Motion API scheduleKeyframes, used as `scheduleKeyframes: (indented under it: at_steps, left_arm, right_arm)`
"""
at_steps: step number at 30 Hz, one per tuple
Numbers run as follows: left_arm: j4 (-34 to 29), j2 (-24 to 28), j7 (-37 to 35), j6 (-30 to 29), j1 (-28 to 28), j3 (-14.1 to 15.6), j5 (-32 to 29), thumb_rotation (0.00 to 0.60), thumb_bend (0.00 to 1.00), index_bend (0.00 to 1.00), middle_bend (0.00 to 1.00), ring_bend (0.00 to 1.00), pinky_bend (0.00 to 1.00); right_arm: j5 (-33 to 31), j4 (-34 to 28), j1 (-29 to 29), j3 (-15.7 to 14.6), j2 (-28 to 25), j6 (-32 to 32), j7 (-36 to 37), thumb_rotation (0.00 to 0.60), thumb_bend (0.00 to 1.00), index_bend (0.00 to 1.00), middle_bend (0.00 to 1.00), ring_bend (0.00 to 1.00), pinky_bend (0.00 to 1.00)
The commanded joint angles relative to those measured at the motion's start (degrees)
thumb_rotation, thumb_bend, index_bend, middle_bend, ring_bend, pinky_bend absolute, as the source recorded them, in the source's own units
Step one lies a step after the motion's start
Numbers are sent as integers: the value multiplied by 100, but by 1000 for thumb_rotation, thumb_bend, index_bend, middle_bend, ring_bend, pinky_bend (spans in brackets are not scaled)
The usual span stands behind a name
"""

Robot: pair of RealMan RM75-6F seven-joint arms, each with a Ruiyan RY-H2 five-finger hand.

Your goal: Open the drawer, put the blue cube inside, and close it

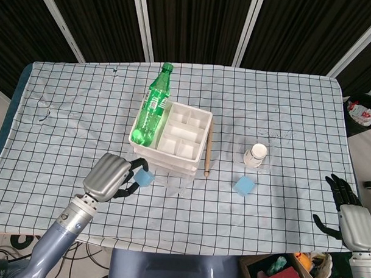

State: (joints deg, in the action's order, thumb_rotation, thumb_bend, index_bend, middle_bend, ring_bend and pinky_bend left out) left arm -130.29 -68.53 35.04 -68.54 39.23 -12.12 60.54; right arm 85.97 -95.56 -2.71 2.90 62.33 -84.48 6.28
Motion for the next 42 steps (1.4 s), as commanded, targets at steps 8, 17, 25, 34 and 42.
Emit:
scheduleKeyframes:
  at_steps: [8, 17, 25, 34, 42]
  left_arm:
    - [862, -792, 545, -77, 698, -434, -1214, 600, 305, 447, 995, 963, 895]
    - [1209, -1201, 723, -231, 921, -391, -1469, 600, 178, 378, 993, 962, 895]
    - [928, -1067, 449, -387, 727, -203, -1076, 600, 290, 465, 993, 962, 895]
    - [369, -535, -85, -555, 143, 467, 110, 600, 387, 636, 999, 964, 904]
    - [353, -169, -235, -408, -188, 1085, 613, 600, 400, 666, 998, 965, 904]
  right_arm:
    - [-5, 2, -1, 2, -3, 4, 11, 600, 247, 0, 0, 0, 176]
    - [-12, 1, -1, 1, -13, 12, 28, 600, 247, 0, 0, 0, 176]
    - [-19, -1, -5, 1, -17, 25, 25, 600, 246, 0, 0, 0, 176]
    - [-33, -11, -2, 1, -11, 27, -5, 600, 247, 0, 0, 0, 176]
    - [-39, -23, 3, 1, -7, 24, -25, 600, 248, 0, 0, 0, 176]
